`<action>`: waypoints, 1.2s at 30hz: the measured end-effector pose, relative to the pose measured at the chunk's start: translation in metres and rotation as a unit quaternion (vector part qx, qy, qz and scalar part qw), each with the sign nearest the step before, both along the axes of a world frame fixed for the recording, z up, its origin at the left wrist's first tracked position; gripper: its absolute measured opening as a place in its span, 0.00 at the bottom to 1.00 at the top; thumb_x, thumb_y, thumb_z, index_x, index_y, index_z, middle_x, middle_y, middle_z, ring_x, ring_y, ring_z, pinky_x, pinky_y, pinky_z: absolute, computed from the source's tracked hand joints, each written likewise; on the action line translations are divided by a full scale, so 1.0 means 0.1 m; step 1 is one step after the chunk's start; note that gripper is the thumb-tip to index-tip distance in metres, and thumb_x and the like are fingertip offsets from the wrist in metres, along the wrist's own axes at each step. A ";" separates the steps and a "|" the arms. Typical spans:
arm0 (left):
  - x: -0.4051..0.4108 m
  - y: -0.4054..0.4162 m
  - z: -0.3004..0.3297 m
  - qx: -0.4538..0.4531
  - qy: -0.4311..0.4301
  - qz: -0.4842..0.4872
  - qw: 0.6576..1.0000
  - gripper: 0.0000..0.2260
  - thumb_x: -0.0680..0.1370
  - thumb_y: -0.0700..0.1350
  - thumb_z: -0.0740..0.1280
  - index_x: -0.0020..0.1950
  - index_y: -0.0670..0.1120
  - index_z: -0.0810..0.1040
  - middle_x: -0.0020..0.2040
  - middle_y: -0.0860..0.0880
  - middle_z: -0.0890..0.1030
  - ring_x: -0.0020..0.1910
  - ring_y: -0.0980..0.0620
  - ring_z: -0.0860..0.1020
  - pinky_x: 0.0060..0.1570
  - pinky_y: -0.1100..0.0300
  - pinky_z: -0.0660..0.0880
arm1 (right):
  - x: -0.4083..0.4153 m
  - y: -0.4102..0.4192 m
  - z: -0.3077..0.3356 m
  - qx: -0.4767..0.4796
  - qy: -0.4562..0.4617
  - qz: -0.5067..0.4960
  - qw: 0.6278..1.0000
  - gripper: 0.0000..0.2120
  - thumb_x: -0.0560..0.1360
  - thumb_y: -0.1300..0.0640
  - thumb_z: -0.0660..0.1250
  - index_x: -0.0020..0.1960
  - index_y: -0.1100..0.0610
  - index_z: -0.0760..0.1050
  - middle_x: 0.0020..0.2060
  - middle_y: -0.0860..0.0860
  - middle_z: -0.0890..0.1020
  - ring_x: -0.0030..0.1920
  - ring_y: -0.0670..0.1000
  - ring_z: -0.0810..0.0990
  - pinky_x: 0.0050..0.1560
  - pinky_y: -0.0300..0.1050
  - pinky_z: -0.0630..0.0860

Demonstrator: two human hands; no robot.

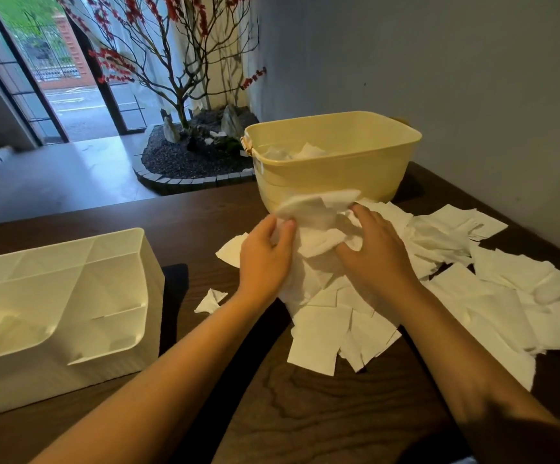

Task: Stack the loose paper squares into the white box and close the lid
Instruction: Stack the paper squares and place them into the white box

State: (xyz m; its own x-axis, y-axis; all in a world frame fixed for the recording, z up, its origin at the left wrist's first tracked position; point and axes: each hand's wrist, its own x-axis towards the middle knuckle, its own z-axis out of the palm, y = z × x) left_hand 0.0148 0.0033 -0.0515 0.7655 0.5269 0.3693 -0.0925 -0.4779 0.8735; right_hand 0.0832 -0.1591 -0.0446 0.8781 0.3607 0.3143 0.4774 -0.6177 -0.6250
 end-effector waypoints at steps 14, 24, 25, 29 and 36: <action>-0.58 0.24 0.05 -0.289 0.170 -0.024 0.942 0.07 0.83 0.47 0.63 0.59 0.46 0.74 0.58 0.44 0.79 0.49 0.44 0.84 0.32 0.65 0.78 | -0.20 0.45 0.18 -0.080 0.180 0.115 0.974 0.39 0.72 0.39 0.72 0.77 0.37 0.56 0.75 0.47 0.66 0.71 0.53 0.68 0.64 0.50 0.72; -0.58 0.28 -0.12 -0.086 0.141 -0.040 0.985 0.16 0.80 0.60 0.63 0.50 0.47 0.80 0.40 0.50 0.83 0.39 0.54 0.82 0.45 0.53 0.83 | -0.26 0.46 0.17 0.007 0.131 0.086 0.988 0.10 0.71 0.47 0.74 0.41 0.51 0.75 0.37 0.48 0.80 0.41 0.53 0.80 0.37 0.52 0.77; -0.60 0.29 -0.11 -0.082 0.115 -0.017 0.990 0.20 0.79 0.61 0.63 0.48 0.44 0.80 0.39 0.47 0.83 0.38 0.51 0.82 0.45 0.47 0.82 | -0.25 0.46 0.17 0.062 0.132 0.066 0.987 0.10 0.70 0.47 0.74 0.41 0.51 0.77 0.36 0.49 0.81 0.40 0.53 0.81 0.36 0.53 0.79; -0.68 0.28 -0.06 -0.023 -0.028 0.027 0.999 0.12 0.80 0.52 0.67 0.42 0.46 0.77 0.37 0.50 0.79 0.38 0.50 0.78 0.41 0.50 0.79 | -0.21 0.48 0.17 0.132 0.094 -0.018 0.987 0.09 0.75 0.49 0.71 0.46 0.54 0.77 0.41 0.50 0.82 0.44 0.54 0.80 0.43 0.52 0.77; -0.65 0.20 -0.17 -0.109 0.030 -0.155 0.981 0.21 0.77 0.54 0.70 0.69 0.61 0.69 0.61 0.64 0.77 0.60 0.65 0.76 0.53 0.68 0.76 | -0.31 0.58 0.08 0.089 0.082 0.065 0.990 0.12 0.75 0.57 0.73 0.56 0.54 0.75 0.51 0.49 0.81 0.51 0.52 0.78 0.51 0.51 0.78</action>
